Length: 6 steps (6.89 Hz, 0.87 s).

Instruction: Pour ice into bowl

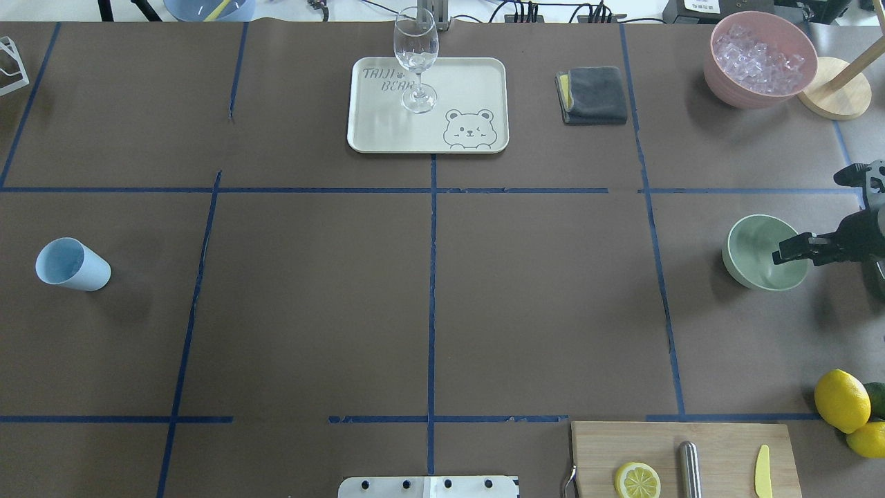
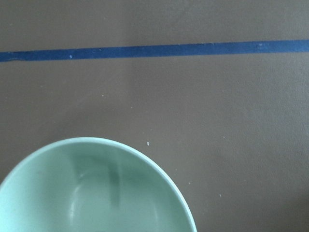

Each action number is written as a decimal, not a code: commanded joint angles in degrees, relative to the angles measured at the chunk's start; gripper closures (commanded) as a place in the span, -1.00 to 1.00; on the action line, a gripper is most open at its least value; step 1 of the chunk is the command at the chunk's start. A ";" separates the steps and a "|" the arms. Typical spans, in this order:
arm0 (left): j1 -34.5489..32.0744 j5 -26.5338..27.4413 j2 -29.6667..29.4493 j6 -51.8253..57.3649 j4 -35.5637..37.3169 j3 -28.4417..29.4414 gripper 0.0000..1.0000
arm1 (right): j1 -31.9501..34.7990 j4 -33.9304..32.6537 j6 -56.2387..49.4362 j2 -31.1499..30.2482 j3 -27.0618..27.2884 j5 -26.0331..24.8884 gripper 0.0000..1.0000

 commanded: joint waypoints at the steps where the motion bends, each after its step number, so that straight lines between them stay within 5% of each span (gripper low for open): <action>1: 6.43 6.06 0.92 -6.16 -2.79 0.04 -1.00 | -0.03 0.00 0.08 -0.01 0.37 0.66 1.00; 4: 10.31 9.94 3.36 -9.50 -6.71 -0.14 -1.00 | 3.47 -2.18 4.35 1.48 4.74 10.39 1.00; 6: 19.09 19.43 11.88 -14.77 -18.39 0.91 -1.00 | 3.84 -13.73 14.80 8.74 12.99 12.79 1.00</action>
